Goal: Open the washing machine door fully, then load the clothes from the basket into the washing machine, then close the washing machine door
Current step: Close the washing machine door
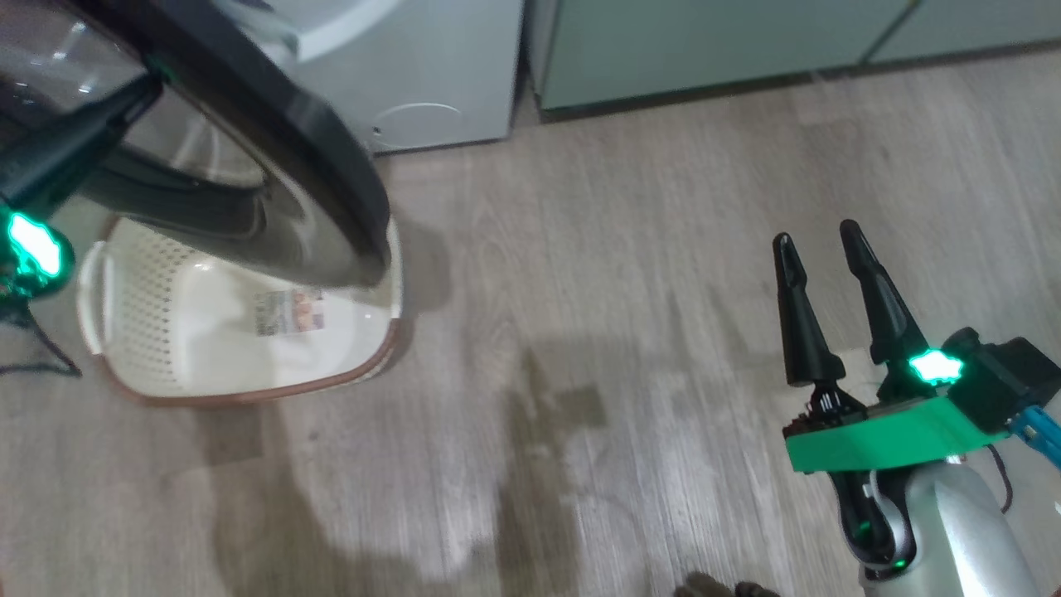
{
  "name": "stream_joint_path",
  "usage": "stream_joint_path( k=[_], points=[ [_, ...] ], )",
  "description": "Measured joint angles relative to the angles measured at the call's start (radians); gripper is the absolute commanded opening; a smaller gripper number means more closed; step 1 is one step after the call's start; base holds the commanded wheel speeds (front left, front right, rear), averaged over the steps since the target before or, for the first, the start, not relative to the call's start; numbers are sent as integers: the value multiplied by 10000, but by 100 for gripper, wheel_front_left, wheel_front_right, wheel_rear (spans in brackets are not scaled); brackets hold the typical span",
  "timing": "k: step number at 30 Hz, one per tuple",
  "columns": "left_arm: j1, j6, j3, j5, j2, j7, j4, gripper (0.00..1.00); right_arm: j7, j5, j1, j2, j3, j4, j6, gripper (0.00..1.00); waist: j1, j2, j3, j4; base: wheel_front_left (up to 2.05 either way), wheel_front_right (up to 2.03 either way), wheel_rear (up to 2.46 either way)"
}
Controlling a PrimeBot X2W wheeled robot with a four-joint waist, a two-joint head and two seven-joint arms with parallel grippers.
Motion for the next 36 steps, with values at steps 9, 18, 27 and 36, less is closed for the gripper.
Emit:
stream_joint_path(
  k=[9,18,27,36],
  points=[
    [-1459,249,71,-27,-130,-512,978,0,-186,240,-157,2,245,234,0,100,1,0,531,-866,0,0,0],
    [-3032,224,251,395,-272,-1611,2408,0,-232,516,-540,4,437,307,0,100,1,0,955,-1436,0,0,0],
    [-3440,-477,209,748,-349,-1791,3411,0,-232,585,-537,4,504,380,0,100,-1,0,721,-1376,0,0,0],
    [-703,-1340,991,-75,-1235,-1630,2558,19,-232,349,-469,2,345,531,0,100,-1,0,97,-548,0,0,0]
  ],
)
